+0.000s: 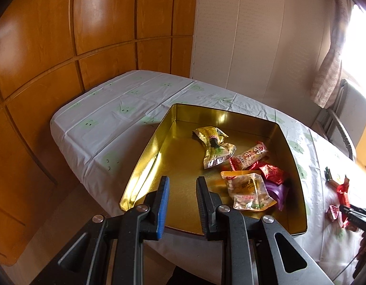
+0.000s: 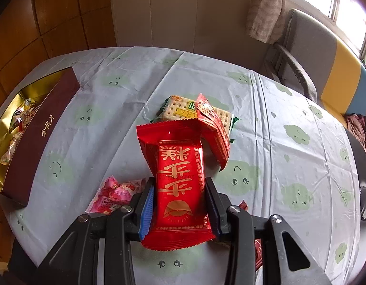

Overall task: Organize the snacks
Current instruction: 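Lift the large red packet with the right gripper and carry it over the tin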

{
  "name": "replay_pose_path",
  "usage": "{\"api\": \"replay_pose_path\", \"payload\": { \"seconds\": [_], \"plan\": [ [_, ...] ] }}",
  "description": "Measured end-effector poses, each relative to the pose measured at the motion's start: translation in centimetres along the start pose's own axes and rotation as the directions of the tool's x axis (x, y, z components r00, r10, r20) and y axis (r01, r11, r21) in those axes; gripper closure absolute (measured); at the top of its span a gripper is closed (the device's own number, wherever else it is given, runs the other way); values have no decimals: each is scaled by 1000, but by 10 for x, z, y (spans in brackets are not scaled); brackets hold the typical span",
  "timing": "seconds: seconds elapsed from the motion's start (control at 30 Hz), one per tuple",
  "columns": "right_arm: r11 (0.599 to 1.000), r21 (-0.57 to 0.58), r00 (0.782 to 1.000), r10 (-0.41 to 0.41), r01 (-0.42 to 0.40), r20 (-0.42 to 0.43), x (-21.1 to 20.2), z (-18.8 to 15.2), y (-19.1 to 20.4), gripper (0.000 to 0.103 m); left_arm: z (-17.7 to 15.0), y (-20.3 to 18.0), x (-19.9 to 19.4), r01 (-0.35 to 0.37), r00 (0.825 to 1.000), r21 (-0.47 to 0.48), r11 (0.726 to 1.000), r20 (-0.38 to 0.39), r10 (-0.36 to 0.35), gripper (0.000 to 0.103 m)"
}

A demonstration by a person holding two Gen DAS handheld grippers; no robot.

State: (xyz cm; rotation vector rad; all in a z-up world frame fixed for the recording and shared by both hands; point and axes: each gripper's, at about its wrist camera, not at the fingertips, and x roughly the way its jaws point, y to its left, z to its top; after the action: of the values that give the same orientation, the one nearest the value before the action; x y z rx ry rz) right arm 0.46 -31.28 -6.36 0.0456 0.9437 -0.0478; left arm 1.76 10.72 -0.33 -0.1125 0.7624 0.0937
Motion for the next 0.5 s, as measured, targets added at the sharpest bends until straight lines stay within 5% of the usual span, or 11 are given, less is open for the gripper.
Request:
{"api": "replay_pose_path", "payload": {
  "seconds": [0.5],
  "plan": [
    [990,-27,989,142,-141,36,-33,3,31,63,-3,-2,2,14,1000,1,1000,-6,-14,80]
  ]
}}
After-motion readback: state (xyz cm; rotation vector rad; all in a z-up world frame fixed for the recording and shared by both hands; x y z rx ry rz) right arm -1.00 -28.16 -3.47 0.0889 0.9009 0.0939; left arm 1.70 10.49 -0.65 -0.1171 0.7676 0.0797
